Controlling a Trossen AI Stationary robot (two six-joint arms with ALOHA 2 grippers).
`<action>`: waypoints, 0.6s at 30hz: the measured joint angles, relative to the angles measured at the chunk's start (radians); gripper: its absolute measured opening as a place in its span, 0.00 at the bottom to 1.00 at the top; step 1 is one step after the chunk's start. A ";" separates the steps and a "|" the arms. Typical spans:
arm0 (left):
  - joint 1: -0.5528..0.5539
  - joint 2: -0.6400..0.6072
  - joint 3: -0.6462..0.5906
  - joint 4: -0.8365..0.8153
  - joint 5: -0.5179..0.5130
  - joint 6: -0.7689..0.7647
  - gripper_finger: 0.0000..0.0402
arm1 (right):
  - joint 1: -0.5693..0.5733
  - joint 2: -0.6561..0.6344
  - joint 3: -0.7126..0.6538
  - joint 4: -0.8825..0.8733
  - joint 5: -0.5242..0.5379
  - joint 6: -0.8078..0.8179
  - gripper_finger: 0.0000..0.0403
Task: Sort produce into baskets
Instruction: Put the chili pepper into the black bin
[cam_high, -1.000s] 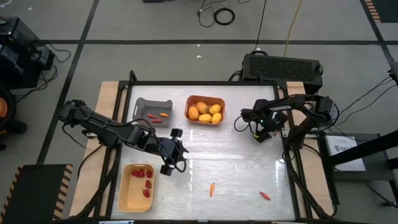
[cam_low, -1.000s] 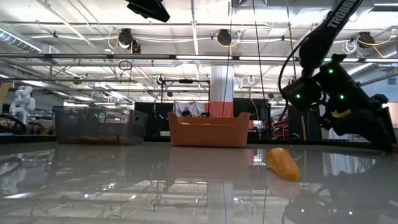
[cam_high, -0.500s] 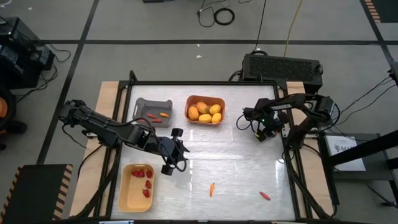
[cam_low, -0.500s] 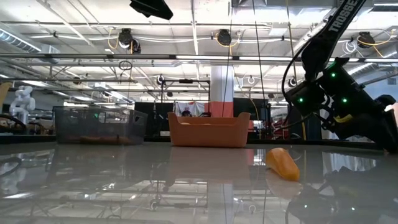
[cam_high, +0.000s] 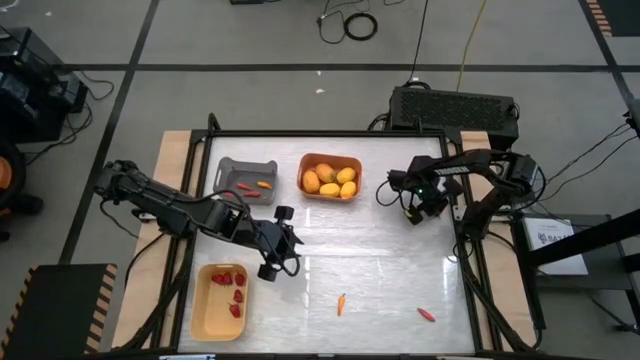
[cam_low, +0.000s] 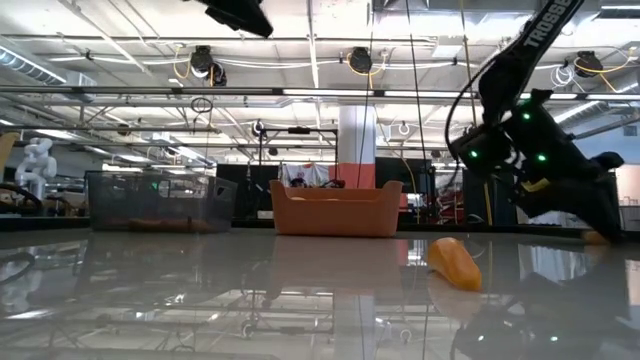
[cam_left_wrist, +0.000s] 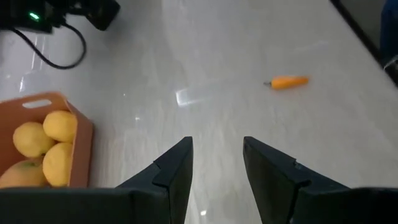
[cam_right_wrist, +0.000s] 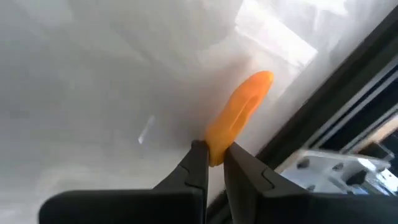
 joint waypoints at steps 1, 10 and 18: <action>0.000 -0.003 0.000 -0.018 0.000 0.009 0.37 | 0.000 -0.002 0.015 -0.009 0.005 0.003 0.07; 0.048 -0.104 0.000 -0.200 -0.052 0.007 0.37 | 0.081 -0.073 0.231 -0.042 -0.009 0.020 0.08; 0.228 -0.219 0.000 -0.419 -0.179 -0.039 0.37 | 0.215 -0.093 0.482 0.081 0.020 0.053 0.08</action>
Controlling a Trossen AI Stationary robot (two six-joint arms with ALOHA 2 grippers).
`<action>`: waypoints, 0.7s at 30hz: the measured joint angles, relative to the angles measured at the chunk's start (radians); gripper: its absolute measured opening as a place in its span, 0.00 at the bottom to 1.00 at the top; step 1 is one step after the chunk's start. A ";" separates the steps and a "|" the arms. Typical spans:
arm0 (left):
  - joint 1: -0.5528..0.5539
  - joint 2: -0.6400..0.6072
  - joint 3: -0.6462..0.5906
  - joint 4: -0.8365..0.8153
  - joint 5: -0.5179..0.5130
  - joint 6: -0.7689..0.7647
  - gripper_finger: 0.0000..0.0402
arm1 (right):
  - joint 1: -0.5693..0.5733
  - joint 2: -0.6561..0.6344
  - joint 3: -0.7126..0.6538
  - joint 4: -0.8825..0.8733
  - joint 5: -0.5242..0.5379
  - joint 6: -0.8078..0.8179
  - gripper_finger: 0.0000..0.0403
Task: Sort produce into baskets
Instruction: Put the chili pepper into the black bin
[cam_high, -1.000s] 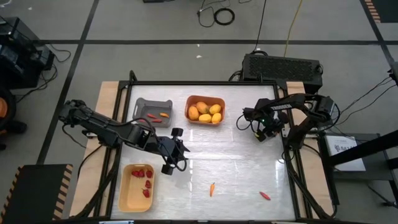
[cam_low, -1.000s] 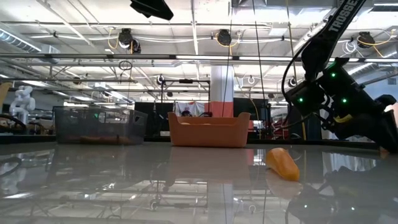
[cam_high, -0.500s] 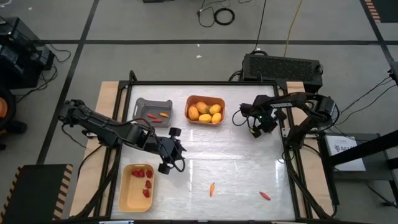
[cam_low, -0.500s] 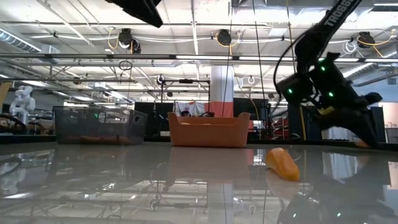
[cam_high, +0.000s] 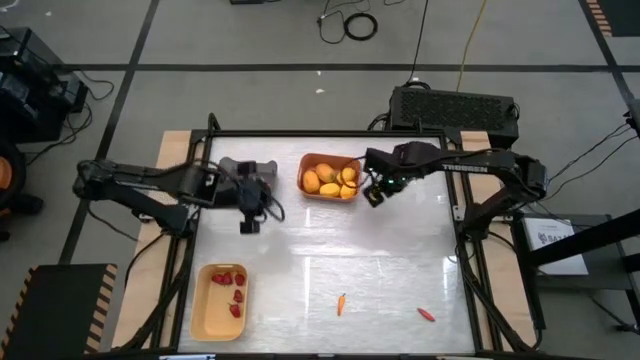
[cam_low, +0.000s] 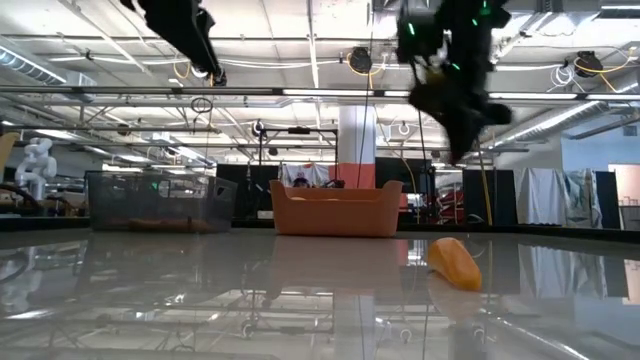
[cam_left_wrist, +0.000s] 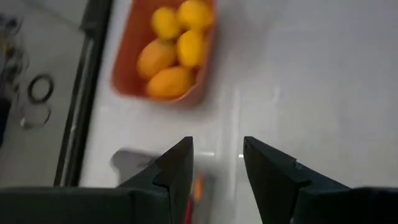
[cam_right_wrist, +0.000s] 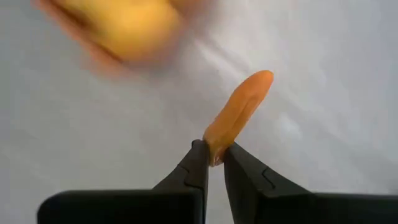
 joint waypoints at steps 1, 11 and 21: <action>0.028 -0.007 0.000 -0.012 -0.002 0.000 0.37 | 0.021 0.000 0.016 0.060 0.017 0.000 0.08; 0.321 -0.023 0.000 -0.120 -0.140 -0.044 0.37 | 0.210 0.117 0.014 0.902 0.163 -0.139 0.08; 0.511 -0.023 -0.039 -0.183 -0.121 -0.024 0.37 | 0.224 0.486 0.162 1.376 0.157 -0.321 0.08</action>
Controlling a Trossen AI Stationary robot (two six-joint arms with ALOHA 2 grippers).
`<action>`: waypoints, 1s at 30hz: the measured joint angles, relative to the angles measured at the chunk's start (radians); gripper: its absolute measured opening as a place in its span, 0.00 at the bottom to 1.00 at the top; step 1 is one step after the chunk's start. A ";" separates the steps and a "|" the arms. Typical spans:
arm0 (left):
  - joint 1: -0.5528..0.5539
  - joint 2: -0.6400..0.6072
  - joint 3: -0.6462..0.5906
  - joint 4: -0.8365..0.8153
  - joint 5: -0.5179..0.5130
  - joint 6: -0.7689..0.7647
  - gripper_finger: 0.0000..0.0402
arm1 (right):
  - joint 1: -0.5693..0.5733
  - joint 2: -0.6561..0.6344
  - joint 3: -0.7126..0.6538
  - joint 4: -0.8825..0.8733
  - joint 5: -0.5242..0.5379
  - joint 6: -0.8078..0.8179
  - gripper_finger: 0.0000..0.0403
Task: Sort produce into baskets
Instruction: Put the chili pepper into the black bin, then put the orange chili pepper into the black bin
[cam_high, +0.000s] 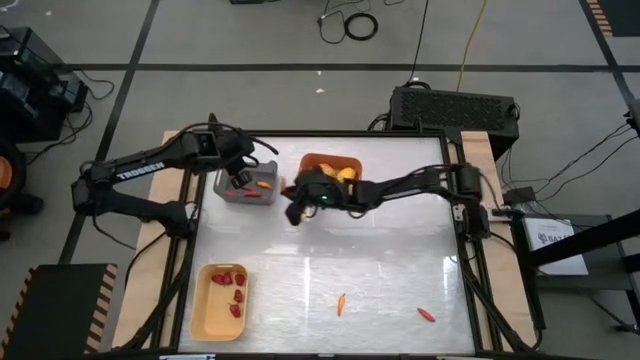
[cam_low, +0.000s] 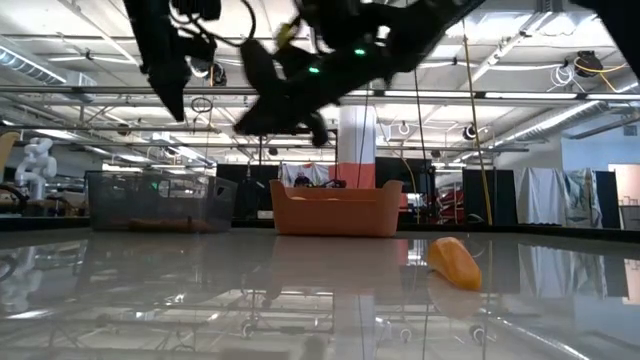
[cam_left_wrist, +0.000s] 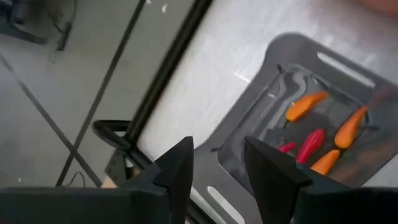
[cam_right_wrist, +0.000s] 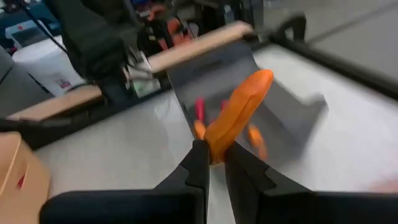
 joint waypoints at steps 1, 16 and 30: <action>0.009 0.000 -0.019 0.012 0.008 0.012 0.37 | -0.004 0.031 0.043 0.001 0.000 -0.020 0.08; 0.086 -0.116 -0.241 0.090 0.040 0.135 0.37 | -0.055 0.318 0.437 -0.187 -0.005 -0.135 0.13; 0.118 -0.166 -0.262 0.167 0.142 0.132 0.37 | -0.064 0.293 0.440 -0.326 -0.011 -0.138 0.41</action>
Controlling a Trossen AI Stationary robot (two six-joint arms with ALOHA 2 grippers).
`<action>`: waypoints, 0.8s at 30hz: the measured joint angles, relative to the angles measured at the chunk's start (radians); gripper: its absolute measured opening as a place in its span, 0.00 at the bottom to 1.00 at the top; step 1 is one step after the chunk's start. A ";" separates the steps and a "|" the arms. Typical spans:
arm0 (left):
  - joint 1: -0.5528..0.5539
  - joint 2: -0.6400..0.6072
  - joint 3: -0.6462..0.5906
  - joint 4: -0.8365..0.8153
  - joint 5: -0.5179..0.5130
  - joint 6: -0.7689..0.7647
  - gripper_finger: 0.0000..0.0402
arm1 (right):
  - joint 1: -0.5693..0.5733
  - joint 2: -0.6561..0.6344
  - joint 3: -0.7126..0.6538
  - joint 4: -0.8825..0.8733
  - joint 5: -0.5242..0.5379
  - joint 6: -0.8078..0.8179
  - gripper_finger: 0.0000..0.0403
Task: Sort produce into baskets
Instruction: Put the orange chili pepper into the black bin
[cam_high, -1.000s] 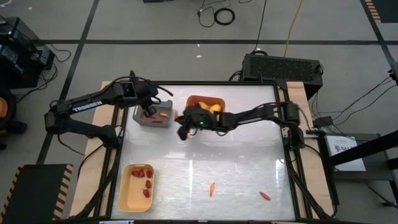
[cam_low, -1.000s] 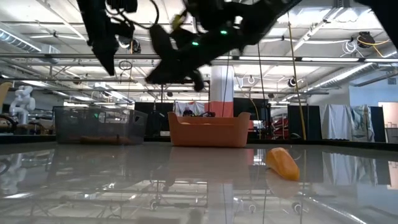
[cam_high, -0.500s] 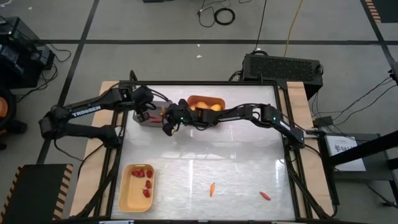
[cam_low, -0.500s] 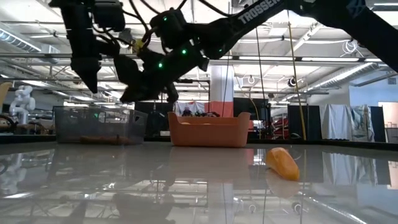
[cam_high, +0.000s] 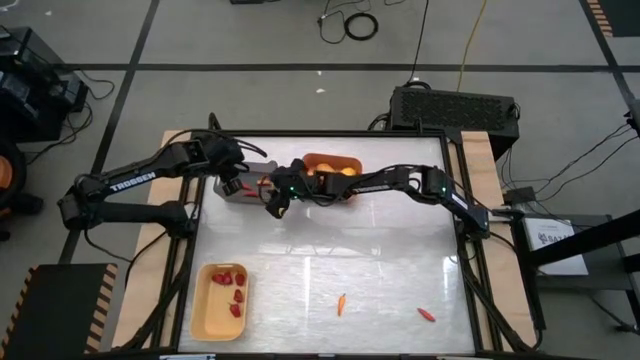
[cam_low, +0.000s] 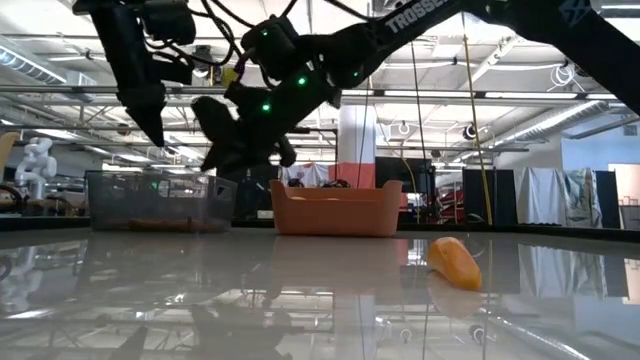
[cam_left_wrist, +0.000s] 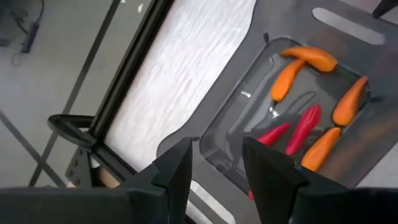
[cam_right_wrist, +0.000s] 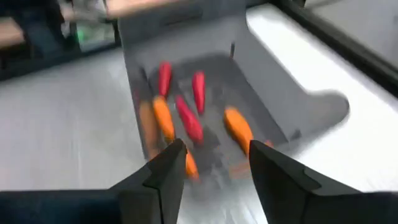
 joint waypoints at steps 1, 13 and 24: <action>0.000 0.000 0.000 0.001 0.002 -0.001 0.37 | 0.000 -0.014 -0.001 -0.042 -0.013 -0.003 0.42; -0.004 0.000 0.000 0.146 0.238 -0.066 0.37 | 0.065 -0.319 0.000 -0.553 -0.227 0.036 0.44; -0.145 0.001 -0.103 0.518 0.456 -0.228 0.37 | 0.312 -0.488 0.000 -1.149 -0.333 0.287 0.44</action>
